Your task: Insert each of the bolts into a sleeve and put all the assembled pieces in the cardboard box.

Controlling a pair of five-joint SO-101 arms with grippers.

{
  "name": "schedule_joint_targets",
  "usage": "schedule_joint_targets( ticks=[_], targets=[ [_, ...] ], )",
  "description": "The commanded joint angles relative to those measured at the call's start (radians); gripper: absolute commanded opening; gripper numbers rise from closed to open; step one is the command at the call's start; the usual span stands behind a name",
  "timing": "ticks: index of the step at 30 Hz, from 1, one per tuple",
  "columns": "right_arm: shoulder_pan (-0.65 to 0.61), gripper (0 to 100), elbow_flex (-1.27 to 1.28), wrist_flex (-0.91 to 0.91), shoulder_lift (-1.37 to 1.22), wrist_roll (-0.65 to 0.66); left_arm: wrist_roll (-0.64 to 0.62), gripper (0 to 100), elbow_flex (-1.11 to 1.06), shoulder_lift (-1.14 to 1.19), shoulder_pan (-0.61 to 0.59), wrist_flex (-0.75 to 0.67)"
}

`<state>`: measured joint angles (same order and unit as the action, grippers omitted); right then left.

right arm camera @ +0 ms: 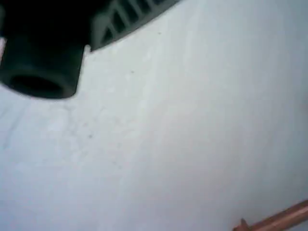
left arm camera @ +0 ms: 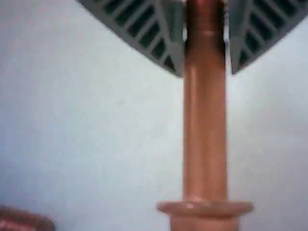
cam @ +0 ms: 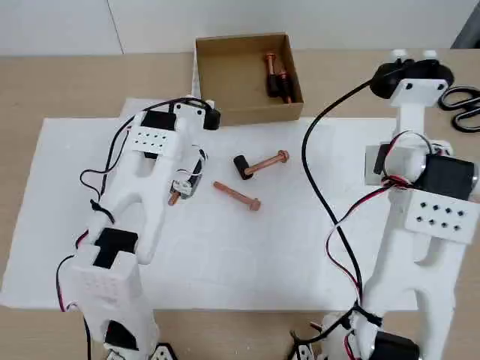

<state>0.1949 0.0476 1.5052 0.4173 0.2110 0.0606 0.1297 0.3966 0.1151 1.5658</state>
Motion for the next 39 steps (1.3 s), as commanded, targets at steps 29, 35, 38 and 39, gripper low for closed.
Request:
schedule_joint_targets(
  ticks=[29,35,38,39],
  targets=[
    [0.002,7.9,0.026,-0.016,0.035,0.0,0.049,10,0.01,0.057,0.071,-0.112],
    [0.002,7.9,0.037,-0.018,0.035,0.0,0.055,10,0.005,0.058,0.072,-0.126],
    [0.002,7.9,0.037,-0.018,0.035,0.0,0.055,10,0.004,0.058,0.078,-0.135],
    [0.002,7.9,0.037,-0.018,0.035,0.0,0.055,10,0.004,0.058,0.078,-0.14]
  ],
)
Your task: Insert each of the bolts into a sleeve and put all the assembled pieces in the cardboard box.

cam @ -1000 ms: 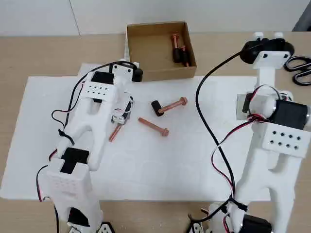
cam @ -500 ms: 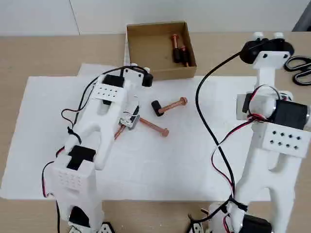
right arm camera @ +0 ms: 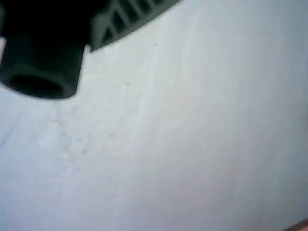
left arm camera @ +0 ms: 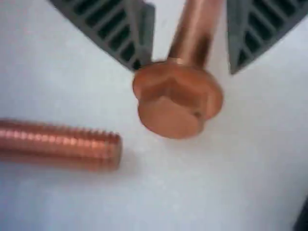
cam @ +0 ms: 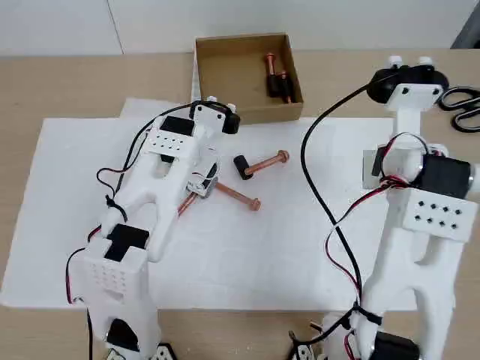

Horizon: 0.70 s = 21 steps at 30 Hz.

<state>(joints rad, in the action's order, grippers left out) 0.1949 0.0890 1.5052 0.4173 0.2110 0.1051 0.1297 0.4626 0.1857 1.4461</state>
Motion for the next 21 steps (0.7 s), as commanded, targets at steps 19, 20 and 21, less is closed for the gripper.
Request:
schedule_joint_targets(
  ticks=[19,20,21],
  targets=[
    [0.002,7.9,-0.005,-0.016,0.036,0.0,0.009,7,0.007,0.068,0.018,-0.021],
    [0.002,7.9,-0.005,-0.016,0.036,0.0,0.008,7,0.008,0.077,0.025,-0.021],
    [0.002,7.9,-0.005,-0.016,0.036,0.0,0.008,6,0.008,0.077,0.032,-0.026]
  ],
)
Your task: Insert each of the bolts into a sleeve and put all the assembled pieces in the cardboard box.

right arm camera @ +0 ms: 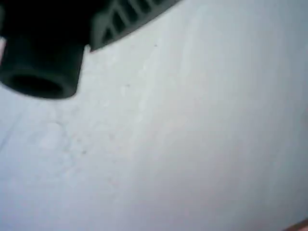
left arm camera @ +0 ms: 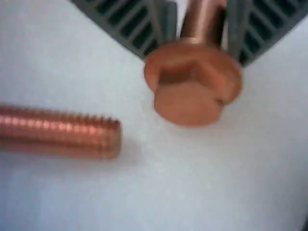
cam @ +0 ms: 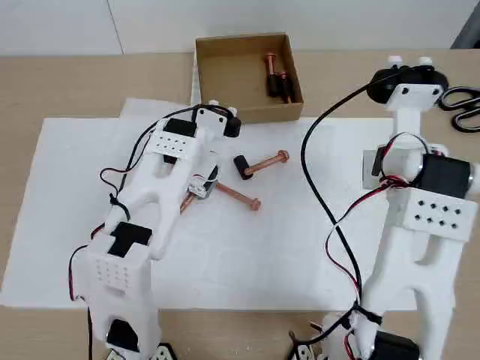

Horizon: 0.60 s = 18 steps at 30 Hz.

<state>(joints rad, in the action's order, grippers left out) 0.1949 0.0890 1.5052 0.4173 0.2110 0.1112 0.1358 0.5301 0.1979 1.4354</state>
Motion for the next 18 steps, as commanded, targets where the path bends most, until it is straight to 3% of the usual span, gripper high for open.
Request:
schedule_joint_targets(
  ticks=[1,9,18],
  targets=[
    [0.002,7.9,-0.005,-0.016,0.036,0.0,0.0,6,0.002,0.008,0.029,-0.018],
    [0.002,7.9,-0.005,-0.016,0.036,0.0,0.003,0,0.004,-0.058,0.049,-0.009],
    [0.002,7.9,-0.008,-0.016,0.038,0.0,0.031,1,0.004,-0.279,0.048,0.087]
  ],
)
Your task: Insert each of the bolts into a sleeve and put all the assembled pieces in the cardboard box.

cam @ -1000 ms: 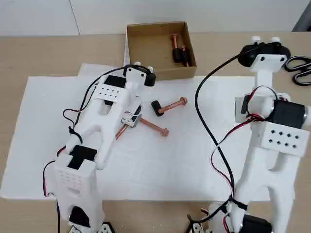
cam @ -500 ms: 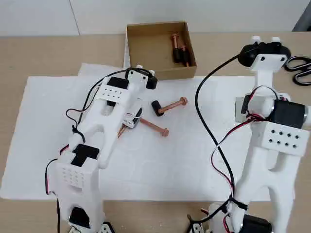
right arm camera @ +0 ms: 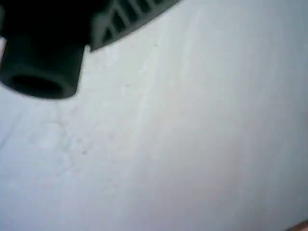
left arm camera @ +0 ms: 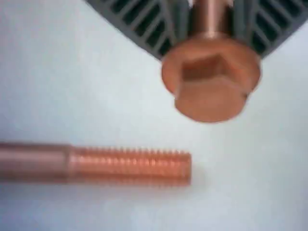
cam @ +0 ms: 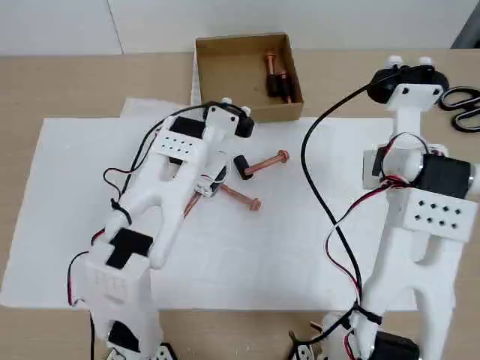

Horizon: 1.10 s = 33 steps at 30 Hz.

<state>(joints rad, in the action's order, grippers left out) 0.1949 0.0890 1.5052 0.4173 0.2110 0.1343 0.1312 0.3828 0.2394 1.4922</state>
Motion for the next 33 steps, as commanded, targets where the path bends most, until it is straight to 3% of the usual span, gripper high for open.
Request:
schedule_joint_targets(
  ticks=[1,10,14,18,20,23,28,33],
  targets=[
    [0.002,7.9,-0.008,-0.016,0.047,0.0,0.009,1,0.008,-0.161,0.006,0.041],
    [-0.036,7.9,0.135,-0.074,0.426,-0.002,0.009,1,0.008,-0.345,-0.098,0.132],
    [-0.091,7.8,0.35,-0.202,0.694,0.002,0.006,1,0.008,-0.393,-0.15,0.189],
    [-0.136,6.5,0.623,-0.438,0.912,0.009,0.005,1,0.002,-0.425,-0.157,0.261],
    [-0.131,0.9,0.744,-0.565,0.997,0.009,0.005,1,-0.005,-0.439,-0.157,0.261],
    [-0.131,0.9,0.904,-0.685,1.104,0.009,0.005,1,-0.008,-0.466,-0.143,0.259],
    [-0.131,0.3,1.079,-0.728,1.219,0.009,-0.002,1,-0.007,-0.54,-0.103,0.215],
    [-0.137,0.4,1.212,-0.737,1.294,-0.003,-0.17,1,-0.008,-0.6,-0.072,0.107]
  ],
)
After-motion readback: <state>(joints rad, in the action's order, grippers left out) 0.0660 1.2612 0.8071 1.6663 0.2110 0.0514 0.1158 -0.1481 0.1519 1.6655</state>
